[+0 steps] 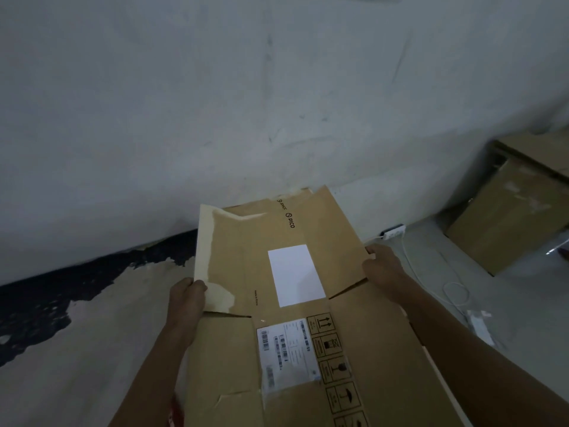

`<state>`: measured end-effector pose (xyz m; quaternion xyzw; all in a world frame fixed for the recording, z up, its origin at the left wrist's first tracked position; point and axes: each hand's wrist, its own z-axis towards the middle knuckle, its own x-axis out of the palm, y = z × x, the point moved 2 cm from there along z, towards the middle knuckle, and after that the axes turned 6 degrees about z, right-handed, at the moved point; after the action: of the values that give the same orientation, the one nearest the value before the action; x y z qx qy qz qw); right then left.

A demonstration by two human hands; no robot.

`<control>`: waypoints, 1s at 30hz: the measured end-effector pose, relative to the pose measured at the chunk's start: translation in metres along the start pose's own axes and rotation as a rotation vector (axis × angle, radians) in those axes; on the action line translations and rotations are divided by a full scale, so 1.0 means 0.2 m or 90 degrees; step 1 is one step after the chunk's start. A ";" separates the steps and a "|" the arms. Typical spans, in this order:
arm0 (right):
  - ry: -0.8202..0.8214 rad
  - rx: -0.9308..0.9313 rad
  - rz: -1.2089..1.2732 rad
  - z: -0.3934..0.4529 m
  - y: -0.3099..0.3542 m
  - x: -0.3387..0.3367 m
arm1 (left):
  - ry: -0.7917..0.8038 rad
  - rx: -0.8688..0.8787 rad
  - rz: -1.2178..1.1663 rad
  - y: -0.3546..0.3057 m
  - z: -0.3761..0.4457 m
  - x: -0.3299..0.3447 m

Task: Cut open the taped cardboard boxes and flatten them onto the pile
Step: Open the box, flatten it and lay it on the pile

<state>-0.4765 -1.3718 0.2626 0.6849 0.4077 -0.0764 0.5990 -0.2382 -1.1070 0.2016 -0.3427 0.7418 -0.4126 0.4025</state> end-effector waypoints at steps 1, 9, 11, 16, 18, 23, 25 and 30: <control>0.004 0.001 -0.003 0.06 0.01 -0.01 | -0.010 -0.007 0.000 -0.02 0.02 0.04; 0.035 -0.023 -0.006 0.53 -0.02 -0.03 | -0.088 -0.033 0.016 -0.10 0.17 0.31; 0.048 -0.039 -0.005 0.66 -0.04 -0.02 | -0.109 -0.041 0.016 -0.10 0.20 0.39; 0.081 -0.073 -0.030 0.95 -0.12 0.05 | -0.185 -0.073 -0.009 -0.06 0.23 0.57; 0.096 -0.073 -0.027 1.05 -0.16 0.07 | -0.211 -0.076 -0.020 -0.05 0.26 0.63; 0.102 -0.075 -0.047 1.20 -0.25 0.13 | -0.245 -0.040 0.122 0.00 0.30 0.72; 0.096 -0.065 -0.068 1.24 -0.29 0.15 | -0.263 -0.054 0.194 0.04 0.33 0.73; 0.132 -0.037 -0.129 1.26 -0.32 0.17 | -0.206 -0.198 0.387 0.20 0.39 0.75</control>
<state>-0.3992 -1.5810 0.1246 0.6266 0.5367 -0.0534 0.5625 -0.2420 -1.2418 0.0924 -0.2247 0.7902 -0.0972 0.5618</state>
